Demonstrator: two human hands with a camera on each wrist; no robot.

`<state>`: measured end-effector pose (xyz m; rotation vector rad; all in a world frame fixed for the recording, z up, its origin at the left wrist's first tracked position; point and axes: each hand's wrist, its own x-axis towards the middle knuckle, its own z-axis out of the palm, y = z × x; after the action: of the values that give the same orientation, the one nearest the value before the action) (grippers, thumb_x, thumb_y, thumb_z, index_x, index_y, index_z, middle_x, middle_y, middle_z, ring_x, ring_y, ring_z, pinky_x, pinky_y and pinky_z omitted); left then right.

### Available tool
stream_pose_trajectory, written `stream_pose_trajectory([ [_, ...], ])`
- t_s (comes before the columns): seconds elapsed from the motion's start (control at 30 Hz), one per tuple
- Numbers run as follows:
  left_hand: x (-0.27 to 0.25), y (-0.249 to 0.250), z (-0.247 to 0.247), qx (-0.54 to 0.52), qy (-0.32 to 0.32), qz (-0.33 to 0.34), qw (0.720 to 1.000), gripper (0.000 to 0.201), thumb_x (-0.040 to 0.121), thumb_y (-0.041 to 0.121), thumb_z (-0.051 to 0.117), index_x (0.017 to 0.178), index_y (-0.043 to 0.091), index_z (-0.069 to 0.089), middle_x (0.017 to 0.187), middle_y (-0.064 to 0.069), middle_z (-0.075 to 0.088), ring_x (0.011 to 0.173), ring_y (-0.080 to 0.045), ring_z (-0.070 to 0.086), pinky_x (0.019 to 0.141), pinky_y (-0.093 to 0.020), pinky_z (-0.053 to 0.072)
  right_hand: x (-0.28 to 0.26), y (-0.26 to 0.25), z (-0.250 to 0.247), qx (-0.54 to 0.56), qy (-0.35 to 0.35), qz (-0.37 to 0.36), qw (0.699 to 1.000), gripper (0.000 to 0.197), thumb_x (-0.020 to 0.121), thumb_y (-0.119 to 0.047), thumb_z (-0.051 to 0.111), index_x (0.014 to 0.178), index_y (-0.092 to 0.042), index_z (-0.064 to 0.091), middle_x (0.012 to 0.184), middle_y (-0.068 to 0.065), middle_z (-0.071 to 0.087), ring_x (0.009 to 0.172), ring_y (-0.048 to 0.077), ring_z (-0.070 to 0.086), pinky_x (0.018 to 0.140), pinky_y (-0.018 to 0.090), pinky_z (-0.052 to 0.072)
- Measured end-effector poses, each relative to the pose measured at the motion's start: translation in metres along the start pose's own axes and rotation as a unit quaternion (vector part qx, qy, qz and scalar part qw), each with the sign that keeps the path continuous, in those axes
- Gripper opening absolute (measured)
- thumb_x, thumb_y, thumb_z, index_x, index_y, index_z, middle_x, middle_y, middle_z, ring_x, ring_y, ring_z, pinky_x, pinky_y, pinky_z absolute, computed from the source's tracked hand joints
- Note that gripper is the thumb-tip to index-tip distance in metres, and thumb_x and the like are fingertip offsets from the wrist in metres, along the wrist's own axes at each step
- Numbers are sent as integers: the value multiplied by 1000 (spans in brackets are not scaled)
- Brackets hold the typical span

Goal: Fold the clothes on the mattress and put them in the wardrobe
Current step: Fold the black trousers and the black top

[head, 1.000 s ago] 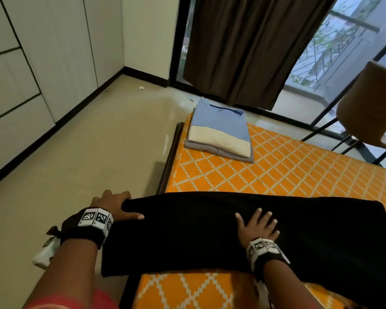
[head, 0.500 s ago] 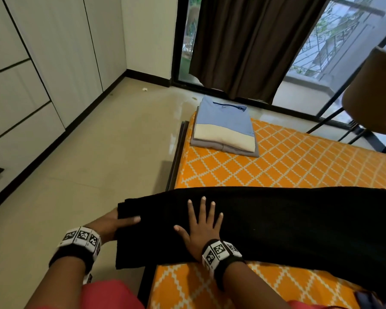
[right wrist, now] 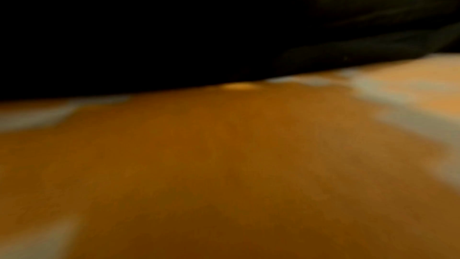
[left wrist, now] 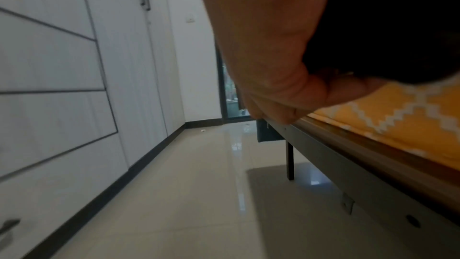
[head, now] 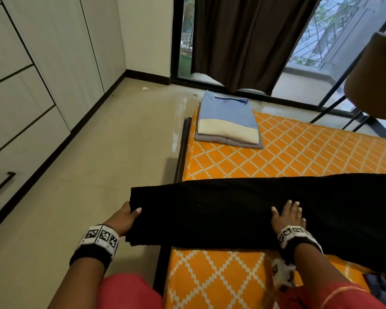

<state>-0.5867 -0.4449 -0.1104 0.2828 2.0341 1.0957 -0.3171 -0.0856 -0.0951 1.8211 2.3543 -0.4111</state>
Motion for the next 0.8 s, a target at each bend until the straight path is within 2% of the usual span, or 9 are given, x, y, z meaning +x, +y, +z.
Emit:
stream_pose_trajectory([
  [0.1,6,5,5,61,41,-8,997,35,105,26,37,130,2,37,129,-20,53,120,-35,52,87,-34,39,-29,-46,11,17,7,24,1000,80,97,-60,24,155,-8,3,161,18,-8,149,35,-6,119,49,1],
  [0.2,10,9,6,100,65,6,993,22,105,25,36,114,5,38,114,-21,57,108,-35,56,77,-33,38,-86,-122,38,-67,-51,-156,984,94,80,-78,-8,151,-17,-17,157,14,-25,145,42,-19,113,62,-7],
  [0.23,12,7,6,113,70,10,991,19,105,24,36,111,7,37,108,-20,57,104,-36,58,74,-34,37,-111,-146,47,-98,-67,-236,964,100,69,-81,-22,148,-18,-22,154,13,-30,142,43,-25,111,65,-11],
  [0.27,13,7,6,126,75,14,989,18,105,24,37,108,7,36,103,-20,58,101,-37,59,72,-34,37,-135,-165,56,-127,-83,-315,937,102,65,-80,-26,147,-19,-23,151,12,-34,139,43,-30,108,67,-14],
  [0.37,11,3,5,151,97,12,984,18,104,24,39,106,7,37,102,-26,61,95,-39,60,70,-36,37,-182,-193,74,-235,-121,-508,819,73,95,-64,5,154,-23,-9,159,6,-24,141,36,-32,109,65,-18],
  [0.43,9,0,2,152,112,7,982,17,104,24,39,106,7,37,105,-28,62,97,-40,61,71,-36,38,-179,-197,75,-228,-137,-565,781,66,100,-56,11,156,-24,-2,163,-1,-13,146,27,-25,115,55,-17],
  [0.53,6,-1,-4,147,125,5,981,18,104,23,40,108,6,39,104,-28,61,97,-41,61,72,-37,40,-141,-189,59,-151,-137,-548,811,75,93,-63,9,156,-22,4,163,-2,-7,149,16,-13,120,41,-11],
  [0.67,9,4,-6,148,134,6,980,18,103,24,41,106,6,40,102,-29,61,93,-41,60,71,-39,40,-46,-129,20,-109,-108,-419,895,68,102,-51,27,155,-25,-6,161,-4,-17,149,15,-12,121,40,-1],
  [0.8,11,9,-4,163,144,7,976,22,103,24,42,110,3,42,101,-29,61,92,-41,60,69,-39,38,40,-31,-14,-138,-103,-273,946,66,102,-53,19,153,-26,-14,155,-10,-27,150,16,-11,119,38,1],
])
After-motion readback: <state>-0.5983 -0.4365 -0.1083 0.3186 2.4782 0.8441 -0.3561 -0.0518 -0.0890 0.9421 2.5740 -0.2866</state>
